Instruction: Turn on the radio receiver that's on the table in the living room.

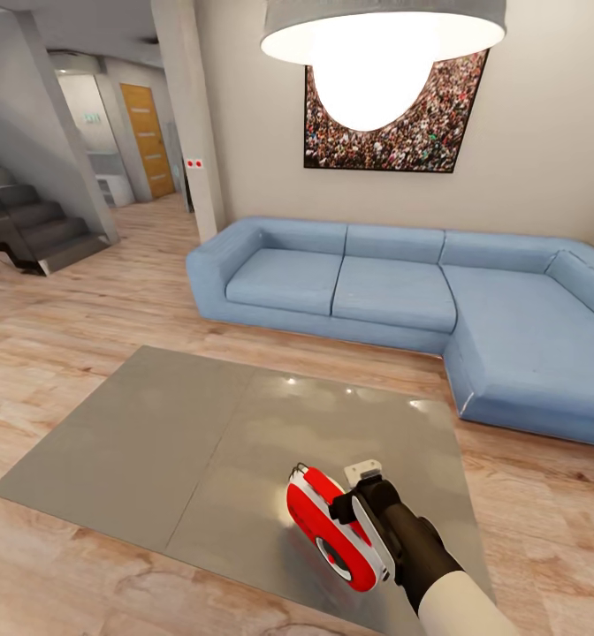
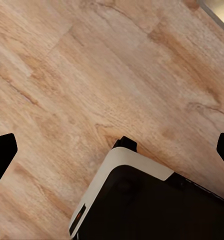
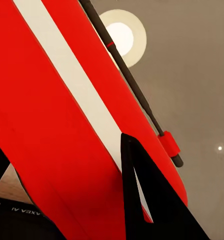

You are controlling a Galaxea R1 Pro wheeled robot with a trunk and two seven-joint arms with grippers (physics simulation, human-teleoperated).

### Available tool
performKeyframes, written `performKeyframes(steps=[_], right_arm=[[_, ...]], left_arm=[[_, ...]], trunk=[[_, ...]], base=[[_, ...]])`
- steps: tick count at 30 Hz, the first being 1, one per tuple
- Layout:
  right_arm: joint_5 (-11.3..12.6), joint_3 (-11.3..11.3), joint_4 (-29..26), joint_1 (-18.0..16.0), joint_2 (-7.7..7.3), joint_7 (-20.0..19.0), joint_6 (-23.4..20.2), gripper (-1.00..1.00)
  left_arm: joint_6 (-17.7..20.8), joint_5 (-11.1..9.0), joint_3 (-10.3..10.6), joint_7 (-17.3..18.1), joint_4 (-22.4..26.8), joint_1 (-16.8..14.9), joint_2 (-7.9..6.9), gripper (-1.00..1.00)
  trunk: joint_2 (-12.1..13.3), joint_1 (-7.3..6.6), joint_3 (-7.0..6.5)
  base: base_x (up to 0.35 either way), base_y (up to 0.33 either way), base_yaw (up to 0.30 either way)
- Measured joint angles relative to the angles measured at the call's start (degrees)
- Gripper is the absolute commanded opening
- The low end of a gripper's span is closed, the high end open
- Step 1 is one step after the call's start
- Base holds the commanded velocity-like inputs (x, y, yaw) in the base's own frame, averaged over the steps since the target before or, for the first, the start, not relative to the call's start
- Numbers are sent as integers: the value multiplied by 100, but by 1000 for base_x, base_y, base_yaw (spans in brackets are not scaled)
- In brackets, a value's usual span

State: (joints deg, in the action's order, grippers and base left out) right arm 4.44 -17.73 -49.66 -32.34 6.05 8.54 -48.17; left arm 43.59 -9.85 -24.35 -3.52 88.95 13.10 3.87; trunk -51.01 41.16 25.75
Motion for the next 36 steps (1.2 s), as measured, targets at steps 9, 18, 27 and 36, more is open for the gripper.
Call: performKeyframes(steps=[9,18,27,36], right_arm=[[-4,0,0,0,0,-3,0,-100],[-3,-1,1,0,0,1,1,-100],[-1,0,0,0,0,-1,1,-100],[-8,-4,1,0,0,3,1,-100]], left_arm=[[4,-2,7,0,0,0,0,100],[9,0,9,0,0,0,0,100],[9,0,10,0,0,0,4,100],[9,0,138,0,0,0,0,100]], trunk=[[361,-198,-162],[722,-395,-323],[1083,-593,-485],[1444,-791,-646]], base=[[0,0,0],[0,0,0],[0,0,0],[0,0,0]])
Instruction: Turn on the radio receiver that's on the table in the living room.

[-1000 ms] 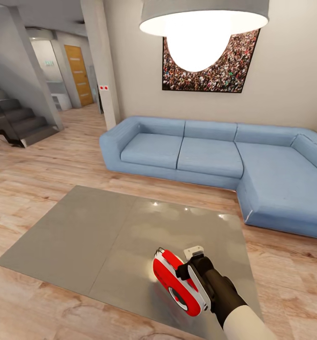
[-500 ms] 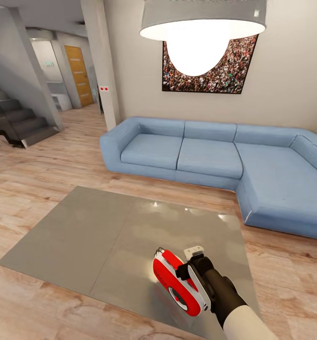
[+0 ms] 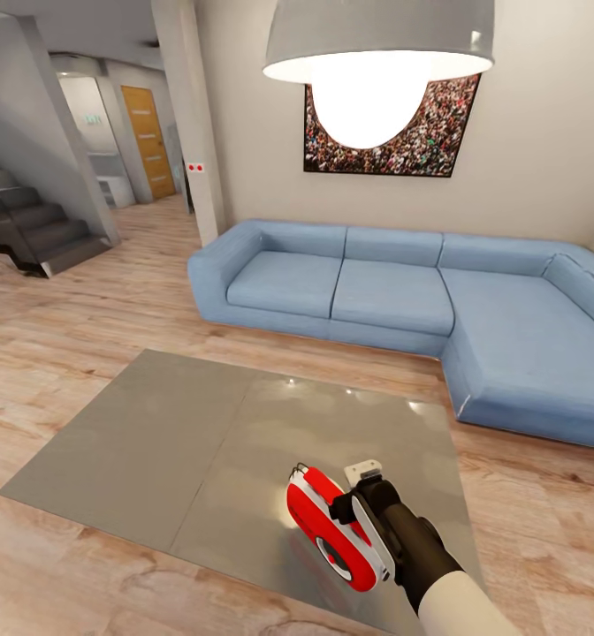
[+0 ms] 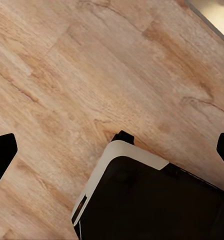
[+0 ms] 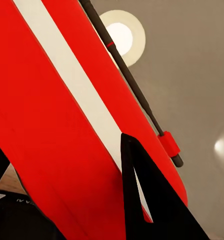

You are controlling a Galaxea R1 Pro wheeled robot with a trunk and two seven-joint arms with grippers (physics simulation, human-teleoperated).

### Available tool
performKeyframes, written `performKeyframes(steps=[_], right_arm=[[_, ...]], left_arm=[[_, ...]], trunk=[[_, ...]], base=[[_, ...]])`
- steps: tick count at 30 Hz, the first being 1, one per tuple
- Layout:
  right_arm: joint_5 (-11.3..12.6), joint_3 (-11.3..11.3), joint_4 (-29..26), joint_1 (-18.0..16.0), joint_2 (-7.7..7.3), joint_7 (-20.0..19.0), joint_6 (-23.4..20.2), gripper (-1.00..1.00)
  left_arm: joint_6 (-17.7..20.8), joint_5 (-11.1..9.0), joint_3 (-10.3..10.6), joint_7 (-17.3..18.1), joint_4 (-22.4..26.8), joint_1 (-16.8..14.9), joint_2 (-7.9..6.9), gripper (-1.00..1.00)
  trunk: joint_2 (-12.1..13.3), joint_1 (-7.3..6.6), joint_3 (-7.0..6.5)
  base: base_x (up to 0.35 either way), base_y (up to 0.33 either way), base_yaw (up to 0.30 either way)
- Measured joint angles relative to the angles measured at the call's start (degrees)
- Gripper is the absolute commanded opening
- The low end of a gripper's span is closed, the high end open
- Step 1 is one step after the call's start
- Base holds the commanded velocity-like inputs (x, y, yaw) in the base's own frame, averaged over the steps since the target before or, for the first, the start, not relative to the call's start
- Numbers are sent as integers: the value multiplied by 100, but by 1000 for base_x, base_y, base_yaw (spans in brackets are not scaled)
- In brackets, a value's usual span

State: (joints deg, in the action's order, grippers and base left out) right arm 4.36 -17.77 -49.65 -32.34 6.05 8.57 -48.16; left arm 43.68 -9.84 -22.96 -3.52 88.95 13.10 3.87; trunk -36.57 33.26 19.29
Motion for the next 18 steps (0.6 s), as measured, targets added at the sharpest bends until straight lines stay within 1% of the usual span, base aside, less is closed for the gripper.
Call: performKeyframes(steps=[18], right_arm=[[0,2,0,0,0,5,0,-100]], left_arm=[[0,0,11,0,0,0,9,100]], trunk=[[722,-395,-323]], base=[[0,0,0]])
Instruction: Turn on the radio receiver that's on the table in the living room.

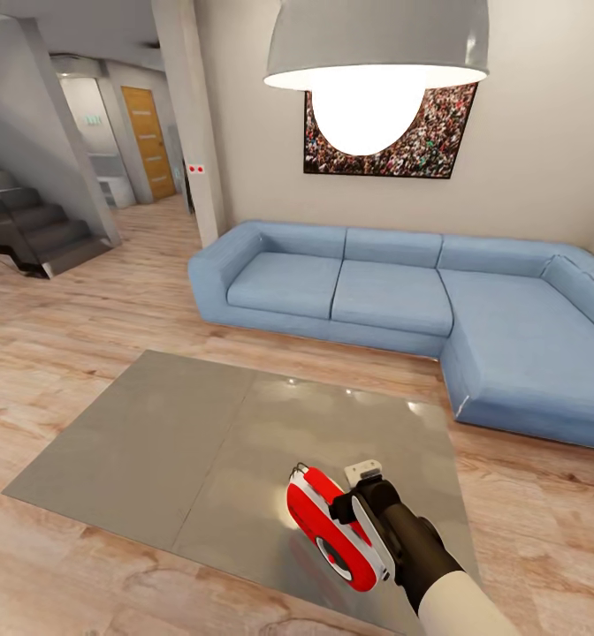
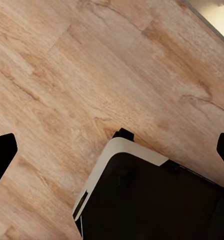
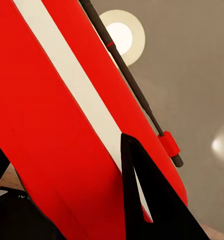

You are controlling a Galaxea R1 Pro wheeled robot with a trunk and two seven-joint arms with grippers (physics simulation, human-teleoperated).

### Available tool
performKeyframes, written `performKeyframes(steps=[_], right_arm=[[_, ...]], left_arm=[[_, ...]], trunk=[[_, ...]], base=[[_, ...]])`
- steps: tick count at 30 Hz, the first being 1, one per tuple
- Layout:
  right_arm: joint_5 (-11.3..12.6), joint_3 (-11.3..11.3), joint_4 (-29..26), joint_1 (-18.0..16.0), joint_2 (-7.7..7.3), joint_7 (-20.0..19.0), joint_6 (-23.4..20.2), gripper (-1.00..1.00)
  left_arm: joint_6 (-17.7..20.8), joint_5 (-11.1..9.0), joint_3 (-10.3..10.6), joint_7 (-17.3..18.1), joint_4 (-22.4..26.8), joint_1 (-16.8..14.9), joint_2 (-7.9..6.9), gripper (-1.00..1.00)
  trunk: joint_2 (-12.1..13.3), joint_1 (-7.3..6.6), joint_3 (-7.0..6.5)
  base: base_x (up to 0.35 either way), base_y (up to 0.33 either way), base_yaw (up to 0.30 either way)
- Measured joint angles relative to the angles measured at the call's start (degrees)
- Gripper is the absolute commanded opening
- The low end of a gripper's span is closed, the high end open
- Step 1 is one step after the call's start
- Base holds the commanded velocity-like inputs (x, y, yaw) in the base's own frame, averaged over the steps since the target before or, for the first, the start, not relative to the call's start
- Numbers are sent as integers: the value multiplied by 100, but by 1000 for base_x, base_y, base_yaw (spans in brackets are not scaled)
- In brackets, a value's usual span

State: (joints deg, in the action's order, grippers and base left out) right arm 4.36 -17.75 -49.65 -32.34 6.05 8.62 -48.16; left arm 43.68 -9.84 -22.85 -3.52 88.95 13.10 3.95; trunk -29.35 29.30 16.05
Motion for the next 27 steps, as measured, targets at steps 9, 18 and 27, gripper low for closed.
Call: performKeyframes(steps=[9,18,27], right_arm=[[-4,1,0,0,0,2,-2,-100],[-8,-8,0,0,0,15,-7,-100],[-21,-6,0,0,0,30,-14,-100]], left_arm=[[0,0,1,0,-8,0,0,100],[0,0,1,-8,-7,0,0,100],[0,0,7,-9,-6,1,0,100]], trunk=[[361,-198,-162],[644,-352,-288],[644,-352,-288]], base=[[0,0,0],[0,0,0],[0,0,0]])
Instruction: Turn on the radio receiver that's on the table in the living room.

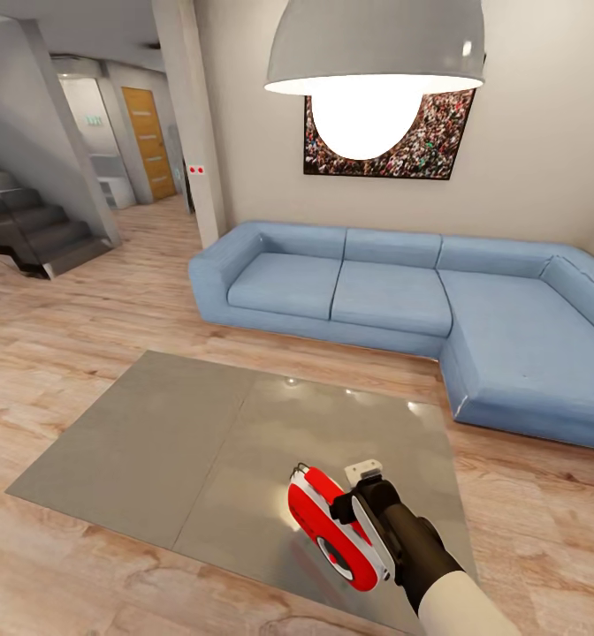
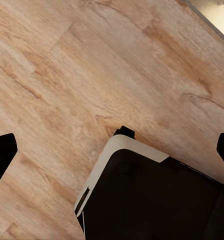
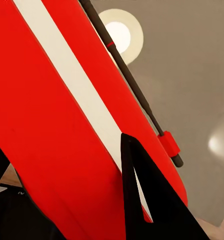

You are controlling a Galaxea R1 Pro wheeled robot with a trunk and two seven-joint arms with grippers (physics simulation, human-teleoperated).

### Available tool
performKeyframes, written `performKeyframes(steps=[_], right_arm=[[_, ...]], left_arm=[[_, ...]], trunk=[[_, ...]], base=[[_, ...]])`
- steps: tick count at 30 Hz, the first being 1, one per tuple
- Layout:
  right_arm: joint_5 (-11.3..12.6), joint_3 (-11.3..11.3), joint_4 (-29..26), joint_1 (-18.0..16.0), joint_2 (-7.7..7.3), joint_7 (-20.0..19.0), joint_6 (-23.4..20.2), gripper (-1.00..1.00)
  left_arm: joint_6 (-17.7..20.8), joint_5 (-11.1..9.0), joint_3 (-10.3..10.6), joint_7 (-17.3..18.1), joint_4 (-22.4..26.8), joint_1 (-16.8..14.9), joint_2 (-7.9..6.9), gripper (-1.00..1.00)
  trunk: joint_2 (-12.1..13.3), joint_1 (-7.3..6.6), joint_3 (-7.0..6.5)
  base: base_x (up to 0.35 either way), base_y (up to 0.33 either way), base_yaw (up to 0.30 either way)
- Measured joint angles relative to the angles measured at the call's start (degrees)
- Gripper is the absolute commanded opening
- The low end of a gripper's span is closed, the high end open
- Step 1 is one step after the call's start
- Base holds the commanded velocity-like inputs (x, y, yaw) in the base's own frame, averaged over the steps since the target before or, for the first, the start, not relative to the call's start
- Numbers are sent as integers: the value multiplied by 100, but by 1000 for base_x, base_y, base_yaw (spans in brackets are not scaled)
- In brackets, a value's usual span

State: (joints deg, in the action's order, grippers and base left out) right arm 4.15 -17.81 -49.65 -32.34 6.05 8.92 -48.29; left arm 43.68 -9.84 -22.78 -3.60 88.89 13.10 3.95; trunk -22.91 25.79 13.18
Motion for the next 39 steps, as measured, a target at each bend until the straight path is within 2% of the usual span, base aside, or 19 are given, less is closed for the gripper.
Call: performKeyframes(steps=[6,13,17,19,24,28,31,32,33,34,36,37,39], right_arm=[[-34,-3,-22,0,0,30,8,-100],[-83,-2,-76,-1,0,51,39,-100],[-139,-10,-84,-1,0,53,483,-100],[-85,-2,-81,-2,1,17,718,-100],[-53,3,-73,0,0,-12,792,-100],[49,12,-71,1,-3,-199,812,-100],[283,15,-72,1,-24,-683,817,-100],[193,21,-62,2,-39,-998,811,-100],[322,20,-60,2,-42,-1179,812,-100],[352,21,-56,1,-45,-1313,811,-100],[240,29,-49,1,-51,-1469,819,-100],[261,49,-48,0,-51,-1517,822,-100],[294,228,-42,-1,-52,-1562,828,-100]], left_arm=[[-9,3,6,0,4,1,0,100],[-68,33,162,-11,6,-1,-24,100],[-167,38,188,-17,8,0,-55,100],[-551,52,194,-35,6,0,-58,100],[-777,35,163,-5,6,-1,-91,100],[-689,4,153,77,6,0,-122,100],[-670,-6,151,419,6,-1,-152,100],[-662,-10,131,780,6,-1,-189,100],[-658,-9,101,1095,6,-1,-244,100],[-655,-6,61,1424,6,-1,-312,100],[-642,-2,-74,2044,6,-1,-424,100],[-639,-2,-181,2323,6,-1,-471,100],[-631,0,-422,2825,4,-1,-515,100]], trunk=[[0,0,0],[0,0,0],[0,0,0],[-1,0,-1],[0,0,0],[0,0,0],[0,0,0],[0,0,1],[0,0,0],[0,0,0],[0,0,0],[0,0,0],[0,0,0]], base=[[0,0,0],[0,0,0],[0,0,0],[0,0,0],[0,0,0],[0,0,0],[0,0,0],[0,0,0],[0,0,0],[0,0,0],[0,0,0],[0,0,0],[0,0,0]])
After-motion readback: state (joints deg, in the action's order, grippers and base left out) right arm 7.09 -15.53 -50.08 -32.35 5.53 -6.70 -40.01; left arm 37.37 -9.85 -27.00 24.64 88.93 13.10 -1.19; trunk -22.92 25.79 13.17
